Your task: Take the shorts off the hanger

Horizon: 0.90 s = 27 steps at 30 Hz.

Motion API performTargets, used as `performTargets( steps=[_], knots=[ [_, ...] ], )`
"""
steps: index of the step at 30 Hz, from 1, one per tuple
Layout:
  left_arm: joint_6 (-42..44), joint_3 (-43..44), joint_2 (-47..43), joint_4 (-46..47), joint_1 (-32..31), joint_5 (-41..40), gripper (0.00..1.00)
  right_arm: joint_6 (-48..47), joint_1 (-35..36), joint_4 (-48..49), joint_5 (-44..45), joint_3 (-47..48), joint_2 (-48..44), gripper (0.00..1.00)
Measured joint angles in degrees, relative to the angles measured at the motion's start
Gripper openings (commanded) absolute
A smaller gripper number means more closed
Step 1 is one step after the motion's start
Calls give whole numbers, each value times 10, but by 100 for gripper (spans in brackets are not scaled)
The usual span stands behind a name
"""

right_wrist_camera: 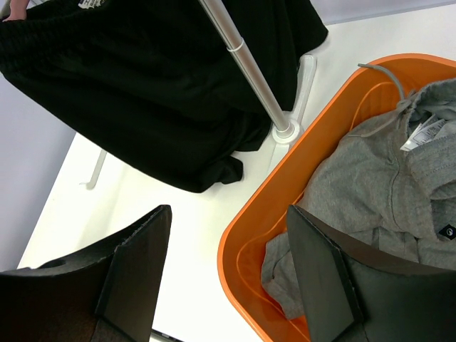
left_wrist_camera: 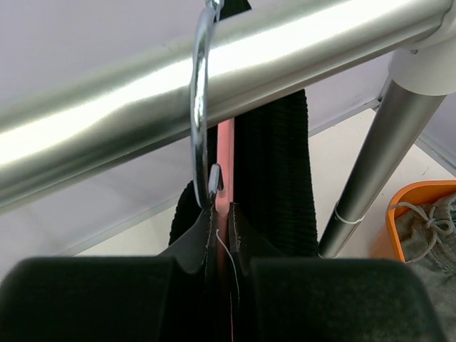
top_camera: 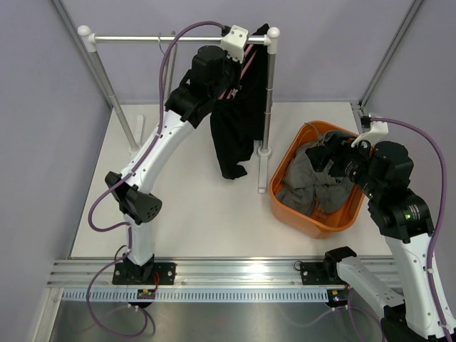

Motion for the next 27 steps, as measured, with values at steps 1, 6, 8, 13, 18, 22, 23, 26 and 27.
performTargets(
  steps=[1, 6, 8, 13, 18, 22, 23, 26, 27],
  knots=[
    [0, 0, 0, 0, 0, 1, 0, 0, 0, 0, 0, 0, 0, 74],
    [-3, 6, -2, -12, 0, 7, 0, 0, 0, 0, 0, 0, 0, 74],
    [-4, 6, -9, -23, 0, 9, 0, 0, 0, 0, 0, 0, 0, 74],
    [-8, 6, -36, -62, 0, 15, 0, 0, 0, 0, 0, 0, 0, 74],
    [-8, -27, -78, -76, 0, 17, 0, 0, 0, 1, -1, 0, 0, 74],
    [-8, -31, -92, -91, 0, 18, 0, 0, 0, 1, -1, 0, 0, 74],
    [-8, -33, -94, -94, 0, 18, 0, 0, 0, 1, -1, 0, 0, 74],
    [-8, -36, -97, -106, 0, 20, 0, 0, 0, 0, -1, 0, 0, 74],
    [-8, -37, -98, -113, 0, 20, 0, 0, 0, 0, -1, 0, 0, 74]
  ],
)
